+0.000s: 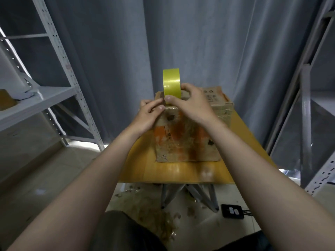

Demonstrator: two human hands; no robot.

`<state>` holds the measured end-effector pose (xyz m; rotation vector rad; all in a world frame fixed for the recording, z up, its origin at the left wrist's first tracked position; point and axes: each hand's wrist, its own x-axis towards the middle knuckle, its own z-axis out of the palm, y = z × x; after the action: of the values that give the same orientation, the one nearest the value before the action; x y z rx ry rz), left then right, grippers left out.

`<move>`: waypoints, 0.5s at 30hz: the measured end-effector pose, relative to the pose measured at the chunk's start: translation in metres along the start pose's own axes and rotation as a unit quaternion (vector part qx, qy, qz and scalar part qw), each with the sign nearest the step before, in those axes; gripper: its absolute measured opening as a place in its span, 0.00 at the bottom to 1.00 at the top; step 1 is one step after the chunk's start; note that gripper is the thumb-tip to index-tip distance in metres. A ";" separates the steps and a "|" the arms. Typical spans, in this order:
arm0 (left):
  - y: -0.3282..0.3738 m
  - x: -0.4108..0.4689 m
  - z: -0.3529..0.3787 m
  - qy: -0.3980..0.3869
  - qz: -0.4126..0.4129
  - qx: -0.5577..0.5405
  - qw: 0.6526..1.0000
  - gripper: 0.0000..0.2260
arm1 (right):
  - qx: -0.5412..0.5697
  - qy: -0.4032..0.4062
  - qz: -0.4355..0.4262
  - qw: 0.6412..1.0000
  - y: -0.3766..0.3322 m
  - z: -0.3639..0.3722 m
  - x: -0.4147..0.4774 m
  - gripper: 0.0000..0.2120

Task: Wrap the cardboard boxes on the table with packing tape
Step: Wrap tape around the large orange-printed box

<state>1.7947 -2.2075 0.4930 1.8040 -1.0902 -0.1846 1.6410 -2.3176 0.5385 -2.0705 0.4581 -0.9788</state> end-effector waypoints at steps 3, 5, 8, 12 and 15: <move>-0.012 -0.001 -0.005 0.012 0.087 0.101 0.991 0.19 | 0.053 0.011 0.005 0.999 0.003 0.010 0.003 0.06; -0.019 -0.002 -0.008 -0.004 0.130 0.090 0.987 0.21 | 0.050 0.014 0.000 0.999 0.010 0.009 0.001 0.07; -0.025 -0.003 0.001 0.006 0.140 0.015 0.990 0.18 | 0.059 0.017 -0.008 0.998 0.013 0.012 -0.002 0.07; -0.028 -0.002 0.011 0.018 0.128 0.003 0.992 0.16 | 0.088 0.041 -0.003 0.995 0.004 0.018 -0.005 0.10; -0.028 0.000 0.009 0.013 0.126 0.020 0.992 0.14 | 0.145 0.067 -0.009 0.987 -0.005 0.022 -0.014 0.13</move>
<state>1.8061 -2.2098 0.4664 1.6802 -1.2979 0.0120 1.6487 -2.2951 0.5275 -1.7590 0.3424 -1.1291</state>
